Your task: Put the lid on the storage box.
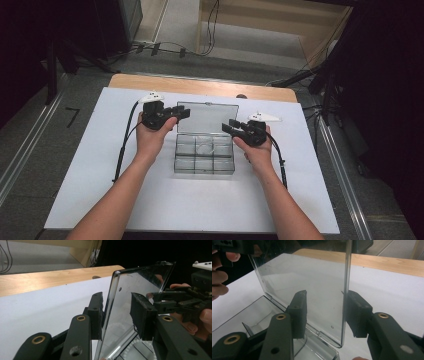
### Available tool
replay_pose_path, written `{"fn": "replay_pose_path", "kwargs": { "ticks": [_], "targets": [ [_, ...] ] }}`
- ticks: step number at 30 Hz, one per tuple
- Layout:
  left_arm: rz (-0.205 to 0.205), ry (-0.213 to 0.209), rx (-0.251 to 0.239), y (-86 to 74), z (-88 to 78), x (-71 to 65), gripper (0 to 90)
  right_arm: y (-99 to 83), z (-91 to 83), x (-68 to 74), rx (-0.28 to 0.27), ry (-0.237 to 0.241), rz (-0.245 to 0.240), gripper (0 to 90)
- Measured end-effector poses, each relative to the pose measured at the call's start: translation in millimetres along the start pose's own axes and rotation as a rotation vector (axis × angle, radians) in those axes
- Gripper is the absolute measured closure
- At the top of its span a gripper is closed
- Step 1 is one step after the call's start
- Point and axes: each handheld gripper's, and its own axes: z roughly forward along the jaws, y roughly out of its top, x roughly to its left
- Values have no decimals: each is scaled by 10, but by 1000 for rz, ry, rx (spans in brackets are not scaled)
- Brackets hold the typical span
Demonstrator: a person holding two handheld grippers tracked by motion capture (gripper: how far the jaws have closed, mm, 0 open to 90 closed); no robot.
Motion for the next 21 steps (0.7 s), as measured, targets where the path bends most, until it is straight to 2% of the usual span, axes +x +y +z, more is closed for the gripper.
{"fn": "replay_pose_path", "kwargs": {
  "ticks": [12,18,21],
  "targets": [
    [25,-38,-14,-94,-129,-100,596,58,-174,104,10,2,-20,363],
    [36,-50,-17,-133,-174,-139,582,28,-312,157,8,-26,-25,346],
    [42,-56,-23,-157,-194,-158,575,4,-385,179,8,-25,-27,379]
  ]
}}
